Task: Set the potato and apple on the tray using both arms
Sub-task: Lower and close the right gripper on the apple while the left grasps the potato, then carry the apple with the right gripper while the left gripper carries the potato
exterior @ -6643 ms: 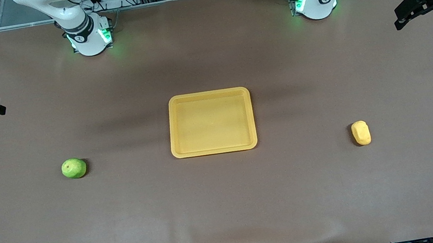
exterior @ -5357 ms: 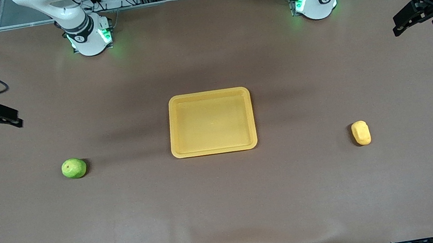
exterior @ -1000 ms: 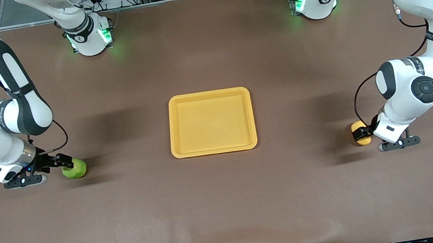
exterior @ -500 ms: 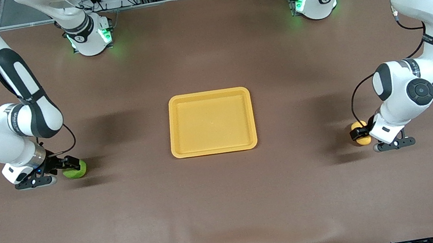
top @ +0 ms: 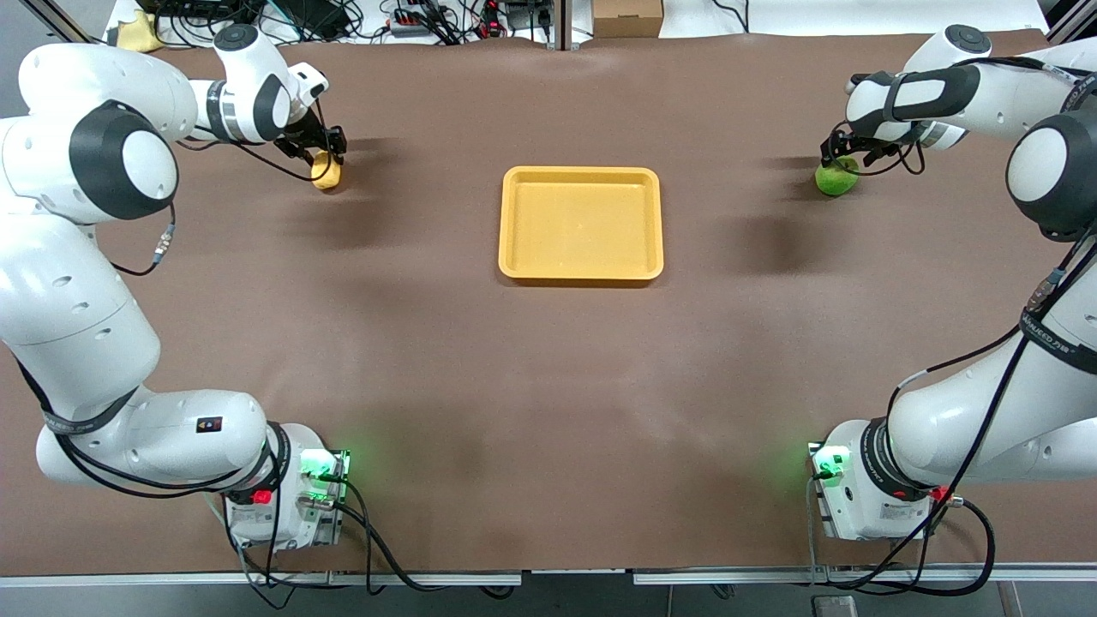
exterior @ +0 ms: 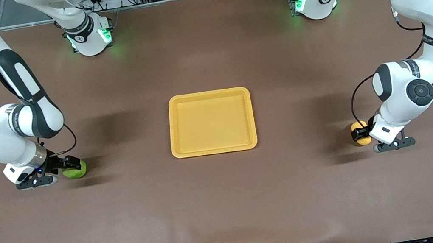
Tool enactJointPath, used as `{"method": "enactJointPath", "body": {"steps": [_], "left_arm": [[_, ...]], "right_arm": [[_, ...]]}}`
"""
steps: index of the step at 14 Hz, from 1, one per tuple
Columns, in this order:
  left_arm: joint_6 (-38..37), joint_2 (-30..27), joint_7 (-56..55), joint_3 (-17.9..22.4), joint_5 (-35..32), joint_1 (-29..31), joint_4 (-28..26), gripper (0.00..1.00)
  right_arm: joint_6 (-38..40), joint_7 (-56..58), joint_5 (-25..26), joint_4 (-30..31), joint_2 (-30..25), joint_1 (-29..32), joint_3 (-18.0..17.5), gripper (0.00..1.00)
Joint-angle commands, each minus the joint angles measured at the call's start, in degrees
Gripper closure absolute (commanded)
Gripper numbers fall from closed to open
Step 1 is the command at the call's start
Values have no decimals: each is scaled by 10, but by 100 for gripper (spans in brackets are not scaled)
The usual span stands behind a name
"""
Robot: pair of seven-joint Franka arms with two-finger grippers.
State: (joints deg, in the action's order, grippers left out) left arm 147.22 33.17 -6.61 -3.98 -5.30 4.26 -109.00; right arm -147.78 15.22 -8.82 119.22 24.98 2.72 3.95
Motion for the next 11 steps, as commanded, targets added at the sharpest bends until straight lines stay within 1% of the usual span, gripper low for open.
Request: {"method": "enactJointPath", "body": {"steps": [1,2,3,4,5,6,9,11], "left_arm": [[4,2,-1,-1,-10,-1,5,54],[4,2,-1,-2,-10,-2,5,61],[4,1,-2,-2,-10,-3,4,68],[4,1,-2,-2,-10,-4,4,73],[4,1,-2,-3,-10,-4,4,77],[4,1,-2,-3,-10,-4,4,82],[2,-5,-2,-5,-10,-5,3,85],[-1,-13,-2,-14,-10,-6,3,86]], "right_arm": [[-2,2,-13,1,1,-1,-1,4],[-2,2,-13,1,2,-1,-1,33],[-3,2,-14,1,2,-1,-1,64],[-3,2,-14,1,2,-1,-1,90],[-2,2,-14,1,2,-1,-1,100],[-1,2,-14,1,2,-1,-1,100],[2,2,-14,1,-3,-2,-1,100],[4,5,-14,0,-16,-3,-2,100]]}}
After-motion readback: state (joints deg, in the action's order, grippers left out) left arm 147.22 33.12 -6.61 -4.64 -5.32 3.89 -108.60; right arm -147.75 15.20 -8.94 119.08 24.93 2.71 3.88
